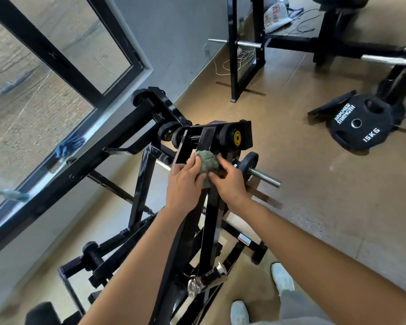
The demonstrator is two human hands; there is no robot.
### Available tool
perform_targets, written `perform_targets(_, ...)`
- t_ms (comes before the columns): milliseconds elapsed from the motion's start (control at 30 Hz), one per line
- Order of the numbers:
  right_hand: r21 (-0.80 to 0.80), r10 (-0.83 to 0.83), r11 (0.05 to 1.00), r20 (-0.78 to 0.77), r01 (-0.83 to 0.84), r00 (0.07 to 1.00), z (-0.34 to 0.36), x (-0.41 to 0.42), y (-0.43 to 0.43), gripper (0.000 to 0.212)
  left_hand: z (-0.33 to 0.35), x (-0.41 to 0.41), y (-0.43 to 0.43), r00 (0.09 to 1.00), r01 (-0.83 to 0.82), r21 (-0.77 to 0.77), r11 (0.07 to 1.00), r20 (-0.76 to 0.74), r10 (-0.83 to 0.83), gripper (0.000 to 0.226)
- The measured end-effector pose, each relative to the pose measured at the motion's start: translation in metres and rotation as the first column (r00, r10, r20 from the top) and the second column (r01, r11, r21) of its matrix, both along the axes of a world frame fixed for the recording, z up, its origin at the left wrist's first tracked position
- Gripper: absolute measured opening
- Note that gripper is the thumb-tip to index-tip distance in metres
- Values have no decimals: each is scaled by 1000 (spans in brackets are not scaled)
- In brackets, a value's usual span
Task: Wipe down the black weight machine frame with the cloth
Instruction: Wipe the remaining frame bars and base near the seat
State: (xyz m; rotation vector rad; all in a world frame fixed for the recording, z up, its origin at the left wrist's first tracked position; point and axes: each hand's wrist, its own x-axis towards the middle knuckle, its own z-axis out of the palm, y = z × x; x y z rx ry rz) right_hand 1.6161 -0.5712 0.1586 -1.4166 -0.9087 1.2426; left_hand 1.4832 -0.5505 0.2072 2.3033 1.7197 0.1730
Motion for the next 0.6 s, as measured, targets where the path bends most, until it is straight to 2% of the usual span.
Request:
perform_targets(167, -4, -34, 999, -131, 34, 991, -2, 8, 18, 58, 4, 15, 28, 1000, 5, -38, 999, 8, -5, 54)
perform_targets(333, -25, -4, 1000, -304, -4, 953, -7, 17, 18, 50, 7, 17, 30, 998, -28, -75, 997, 49, 32, 55)
perform_targets(433, -48, 49, 996, -382, -73, 923, -4, 21, 7, 55, 6, 15, 15, 997, -59, -32, 998, 56, 61, 54)
perform_targets(600, -41, 200, 970, -418, -239, 886, -4, 19, -26, 57, -3, -4, -31, 983, -147, 38, 988, 117, 142, 51)
